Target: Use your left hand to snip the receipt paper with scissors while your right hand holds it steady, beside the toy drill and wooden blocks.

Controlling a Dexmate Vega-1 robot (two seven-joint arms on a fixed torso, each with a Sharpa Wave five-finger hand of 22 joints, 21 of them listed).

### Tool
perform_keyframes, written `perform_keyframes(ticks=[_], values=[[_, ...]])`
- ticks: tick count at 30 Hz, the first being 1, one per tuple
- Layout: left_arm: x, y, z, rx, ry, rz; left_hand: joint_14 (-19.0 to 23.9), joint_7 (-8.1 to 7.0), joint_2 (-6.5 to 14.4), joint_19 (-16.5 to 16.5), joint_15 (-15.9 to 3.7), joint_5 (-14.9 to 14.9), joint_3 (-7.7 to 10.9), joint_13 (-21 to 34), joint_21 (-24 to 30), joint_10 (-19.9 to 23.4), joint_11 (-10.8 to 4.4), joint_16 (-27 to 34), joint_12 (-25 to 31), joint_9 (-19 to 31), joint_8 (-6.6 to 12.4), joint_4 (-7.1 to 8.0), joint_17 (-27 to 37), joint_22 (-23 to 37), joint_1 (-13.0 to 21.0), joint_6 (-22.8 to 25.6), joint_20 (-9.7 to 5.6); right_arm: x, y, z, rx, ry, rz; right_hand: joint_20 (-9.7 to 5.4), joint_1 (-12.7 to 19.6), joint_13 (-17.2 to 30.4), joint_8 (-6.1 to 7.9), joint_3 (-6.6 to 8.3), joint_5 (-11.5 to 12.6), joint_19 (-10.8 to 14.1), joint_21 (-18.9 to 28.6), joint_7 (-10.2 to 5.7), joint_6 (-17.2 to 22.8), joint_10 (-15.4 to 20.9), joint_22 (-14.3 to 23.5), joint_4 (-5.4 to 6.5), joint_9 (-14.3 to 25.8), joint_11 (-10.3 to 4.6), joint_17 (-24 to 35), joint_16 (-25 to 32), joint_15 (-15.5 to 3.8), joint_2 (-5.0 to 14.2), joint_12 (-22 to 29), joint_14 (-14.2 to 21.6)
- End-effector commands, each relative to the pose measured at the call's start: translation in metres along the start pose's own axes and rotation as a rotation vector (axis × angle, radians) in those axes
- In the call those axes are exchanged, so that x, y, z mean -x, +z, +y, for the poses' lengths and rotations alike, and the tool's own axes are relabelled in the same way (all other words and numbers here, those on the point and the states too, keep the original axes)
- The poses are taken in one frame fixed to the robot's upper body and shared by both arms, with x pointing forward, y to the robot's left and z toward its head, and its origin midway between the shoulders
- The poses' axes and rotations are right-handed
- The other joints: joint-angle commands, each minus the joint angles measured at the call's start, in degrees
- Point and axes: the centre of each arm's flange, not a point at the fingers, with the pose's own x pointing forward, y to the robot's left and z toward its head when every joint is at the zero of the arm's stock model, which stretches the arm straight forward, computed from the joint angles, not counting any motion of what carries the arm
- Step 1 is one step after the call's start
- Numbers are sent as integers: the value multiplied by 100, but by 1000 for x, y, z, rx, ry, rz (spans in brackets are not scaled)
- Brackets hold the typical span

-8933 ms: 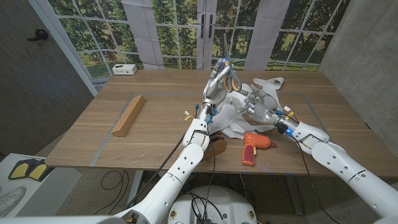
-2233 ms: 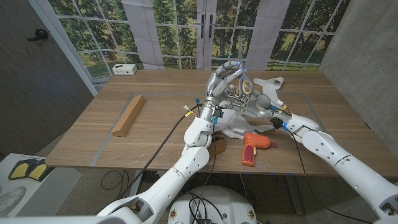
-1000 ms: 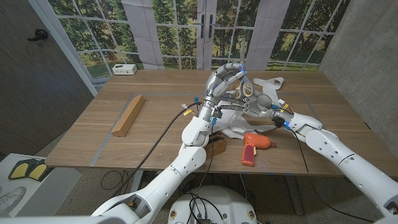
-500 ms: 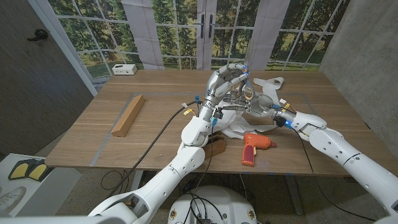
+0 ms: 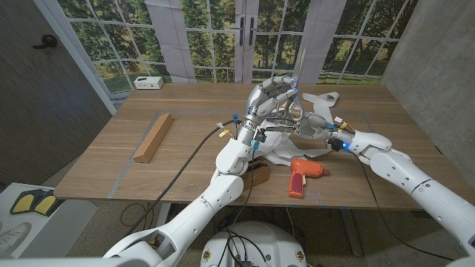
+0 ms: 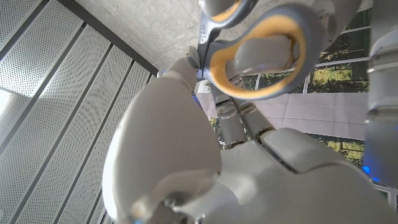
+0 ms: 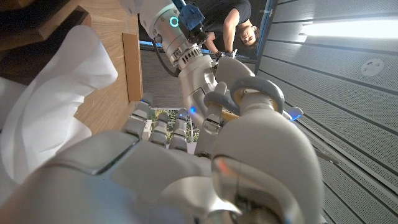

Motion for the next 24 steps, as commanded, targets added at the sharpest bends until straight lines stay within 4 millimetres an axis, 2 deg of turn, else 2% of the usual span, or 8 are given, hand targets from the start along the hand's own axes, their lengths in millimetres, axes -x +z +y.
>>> perform_keyframes(ticks=[1, 4, 7, 10, 14, 16, 21, 24], values=[[0, 1, -1, -5, -5, -1, 471, 11, 26, 46, -966, 15, 19, 9, -4, 60, -1, 20, 55, 4, -16, -15, 12, 23, 11, 48, -804, -2, 1, 1, 20, 78, 12, 20, 100, 1, 57, 35, -9, -100, -63, -35, -27, -40, 31, -4, 85, 25, -19, -31, 29, -12, -57, -107], [0, 0, -1, -6, -6, 2, 461, 8, 26, 48, -965, 15, 19, 15, -5, 55, -3, 15, 57, -5, -22, -15, 11, 23, 12, 53, -800, -2, 1, 1, 21, 90, 14, 15, 114, 2, 121, 41, -11, -135, -103, -29, 43, -30, 30, 4, 161, 25, -44, -13, 16, -1, -93, -127], [0, 0, -1, -3, -5, 4, 466, -2, 27, 48, -963, 15, 16, 10, -4, 48, -6, 18, 52, -9, -26, -13, 14, 24, 11, 51, -802, -1, 1, 1, 24, 87, 14, 7, 134, 5, 278, 45, -14, -145, -144, 9, 245, 97, 30, 11, 309, 12, -83, 26, -14, 0, -106, -104], [0, 0, -1, -6, -5, 4, 462, -2, 27, 47, -965, 15, 16, 6, -5, 64, -8, 16, 56, -16, -28, -13, 13, 25, 10, 61, -801, -1, 1, 1, 19, 82, 6, 2, 210, 15, 548, 46, -15, -84, -168, -77, 426, 241, 33, -11, 611, -52, -123, 91, -56, -58, -158, -27], [0, -1, -1, -3, -3, 6, 460, 4, 28, 49, -975, 15, 13, 10, -4, 58, -3, 17, 56, -25, -38, -12, 16, 25, 9, 57, -798, 0, 1, 2, 16, 69, -4, -27, 376, 42, 1100, 121, 10, 87, -175, -115, 682, 568, 37, -11, 1217, -215, -121, 213, -253, 4, -221, 143], [1, -1, -1, -3, 0, 6, 461, 4, 29, 49, -973, 15, 13, 0, -4, 72, -12, 18, 55, -27, -39, -11, 16, 26, 9, 58, -800, 1, 1, 2, 10, 65, -11, -20, 412, 54, 1303, 128, 18, 168, -166, -132, 740, 696, 38, -10, 1441, -235, -108, 265, -275, -9, -232, 228], [2, -1, -1, 2, 5, 3, 468, -5, 28, 51, -971, 17, 10, 7, -5, 68, -15, 25, 58, -22, -39, -14, 22, 26, 14, 58, -803, 3, 0, 2, -20, 39, -32, -30, 455, 88, 1638, 180, 92, 277, -165, -102, 693, 926, 42, 23, 1862, -310, -58, 350, -346, 74, -249, 318], [3, 0, -1, 1, 9, -2, 462, -4, 29, 49, -970, 20, 11, 23, -5, 58, -15, 21, 63, -20, -45, -14, 20, 26, 14, 46, -801, 5, -2, 1, -47, 25, -43, -20, 493, 111, 1874, 222, 184, 440, -130, -54, 642, 1080, 45, 22, 2151, -263, -22, 445, -364, 115, -261, 462]])
